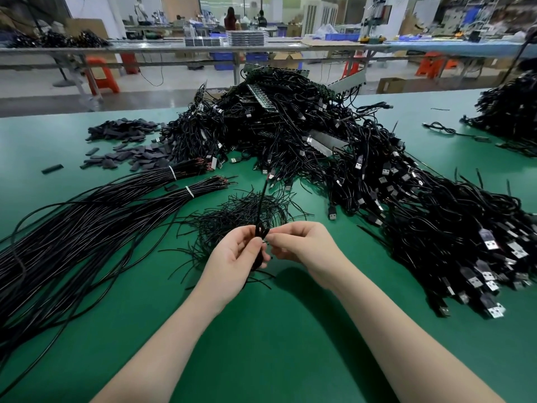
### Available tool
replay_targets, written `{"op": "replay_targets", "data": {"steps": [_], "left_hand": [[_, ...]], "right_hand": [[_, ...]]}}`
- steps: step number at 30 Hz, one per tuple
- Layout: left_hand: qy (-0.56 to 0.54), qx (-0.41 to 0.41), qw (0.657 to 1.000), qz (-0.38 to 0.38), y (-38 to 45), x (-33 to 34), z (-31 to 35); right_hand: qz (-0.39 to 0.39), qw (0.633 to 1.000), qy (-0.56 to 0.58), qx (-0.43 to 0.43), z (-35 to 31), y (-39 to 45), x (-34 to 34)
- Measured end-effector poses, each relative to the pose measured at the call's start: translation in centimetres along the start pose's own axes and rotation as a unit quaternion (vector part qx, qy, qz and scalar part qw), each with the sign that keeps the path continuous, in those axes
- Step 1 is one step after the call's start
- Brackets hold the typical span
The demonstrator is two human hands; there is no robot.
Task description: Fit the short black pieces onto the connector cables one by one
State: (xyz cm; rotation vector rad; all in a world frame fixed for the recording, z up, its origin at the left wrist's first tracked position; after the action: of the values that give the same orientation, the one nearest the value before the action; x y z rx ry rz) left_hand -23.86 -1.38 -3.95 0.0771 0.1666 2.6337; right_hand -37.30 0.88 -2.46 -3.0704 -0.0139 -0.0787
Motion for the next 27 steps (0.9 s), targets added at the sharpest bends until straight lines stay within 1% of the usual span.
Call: {"op": "replay_targets", "data": {"steps": [2, 5, 9, 13, 15, 17, 20, 23, 25, 27], "left_hand": [[0.002, -0.008, 1.0, -0.002, 0.0, 0.0, -0.2], [-0.024, -0.013, 1.0, -0.011, -0.1, 0.1, -0.2], [-0.072, -0.023, 0.997, -0.035, -0.1, 0.3, -0.3], [-0.169, -0.054, 0.984, -0.03, -0.1, 0.3, -0.8], [-0.183, -0.063, 0.981, -0.031, -0.1, 0.3, -1.0], [-0.162, -0.067, 0.984, -0.032, 0.0, 0.2, -1.2], [-0.127, -0.066, 0.99, -0.008, 0.1, -0.1, -1.3], [-0.03, -0.058, 0.998, 0.023, 0.1, -0.5, -1.3], [0.028, -0.042, 0.998, 0.04, 0.0, -0.8, -1.1], [0.04, -0.013, 0.997, 0.058, -0.1, -1.0, -0.7]], "right_hand": [[0.005, 1.0, -0.001, 0.003, 0.1, 0.1, -0.1], [0.013, 1.0, -0.005, -0.002, 0.0, 0.2, -0.2], [0.004, 0.999, 0.032, 0.012, 0.2, 0.2, -0.2], [0.001, 0.999, 0.047, 0.027, 0.5, 0.1, 0.1], [0.009, 0.999, 0.044, 0.019, 0.5, 0.2, 0.2], [0.016, 0.999, 0.035, 0.009, 0.5, 0.1, 0.2], [0.025, 0.999, 0.031, 0.004, 0.7, 0.1, 0.2], [0.035, 0.999, 0.005, -0.001, 0.8, 0.1, 0.1], [0.038, 0.999, -0.002, -0.004, 0.7, 0.1, 0.0], [0.032, 0.999, 0.013, -0.003, 0.6, 0.2, 0.1]]}}
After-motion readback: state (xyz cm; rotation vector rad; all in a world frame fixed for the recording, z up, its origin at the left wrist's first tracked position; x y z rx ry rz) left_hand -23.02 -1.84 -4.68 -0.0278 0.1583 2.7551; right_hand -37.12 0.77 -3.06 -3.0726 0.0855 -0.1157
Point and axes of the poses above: each hand's wrist, its own y-axis towards the middle knuckle, its own x-axis out of the palm, z = x × y, the point moved 7 cm from there along y, towards the middle knuckle, and after that the axes turned 6 degrees about -z, right-handed, at the moved point
